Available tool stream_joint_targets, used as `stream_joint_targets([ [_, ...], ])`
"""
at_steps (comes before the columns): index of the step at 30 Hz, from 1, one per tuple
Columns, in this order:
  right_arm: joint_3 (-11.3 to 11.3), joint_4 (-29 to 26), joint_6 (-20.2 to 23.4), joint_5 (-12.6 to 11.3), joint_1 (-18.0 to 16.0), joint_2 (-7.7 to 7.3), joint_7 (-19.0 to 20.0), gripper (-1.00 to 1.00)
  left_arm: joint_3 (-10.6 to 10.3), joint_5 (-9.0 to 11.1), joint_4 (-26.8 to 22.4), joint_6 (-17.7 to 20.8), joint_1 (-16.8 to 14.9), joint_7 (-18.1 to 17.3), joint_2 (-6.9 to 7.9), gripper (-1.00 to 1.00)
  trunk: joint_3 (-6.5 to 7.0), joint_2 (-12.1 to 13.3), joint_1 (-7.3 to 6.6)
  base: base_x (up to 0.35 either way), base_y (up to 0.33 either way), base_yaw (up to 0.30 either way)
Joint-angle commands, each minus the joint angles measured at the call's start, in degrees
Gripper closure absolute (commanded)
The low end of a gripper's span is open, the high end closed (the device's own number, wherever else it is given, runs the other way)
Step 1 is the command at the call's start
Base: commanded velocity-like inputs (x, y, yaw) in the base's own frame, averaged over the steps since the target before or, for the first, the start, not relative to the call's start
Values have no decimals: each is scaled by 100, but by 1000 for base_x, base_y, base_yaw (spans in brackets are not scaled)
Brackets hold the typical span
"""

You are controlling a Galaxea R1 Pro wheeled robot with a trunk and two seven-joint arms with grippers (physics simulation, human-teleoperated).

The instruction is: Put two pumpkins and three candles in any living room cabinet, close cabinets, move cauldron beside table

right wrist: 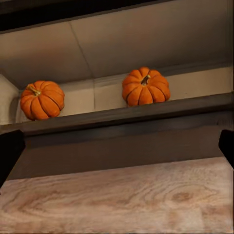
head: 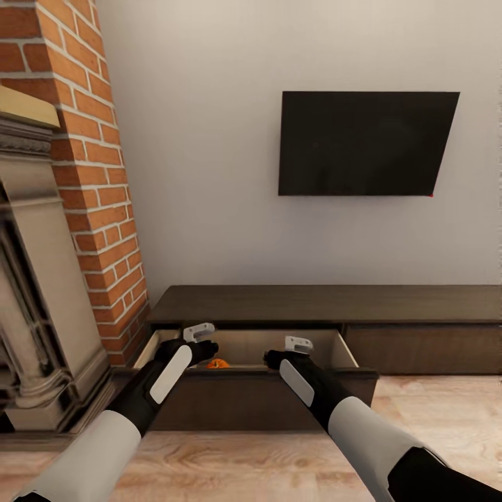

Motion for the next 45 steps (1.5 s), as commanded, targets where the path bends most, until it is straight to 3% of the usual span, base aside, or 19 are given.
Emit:
stream_joint_targets([
  [1, 35, -9, 16, -41, -6, -5, -46, -100, -12, 60, -7, 0, -4, 57, 2, -100, -6, -3, -5, -331, 0, 0],
  [22, 35, -9, 10, -41, -6, -8, -46, -100, -13, 60, -7, 0, -4, 57, -5, -100, -6, -3, -5, -320, 0, 0],
  [37, 35, -13, -33, -41, -6, -20, -36, -100, -13, 52, -7, -3, -4, 50, 1, -100, -276, -605, 325, -73, 0, 0],
  [45, 46, -9, -213, -41, -6, -30, 3, -100, -10, 17, -7, -53, -4, 24, 2, -100, -453, -616, 345, 0, 0, 0],
])
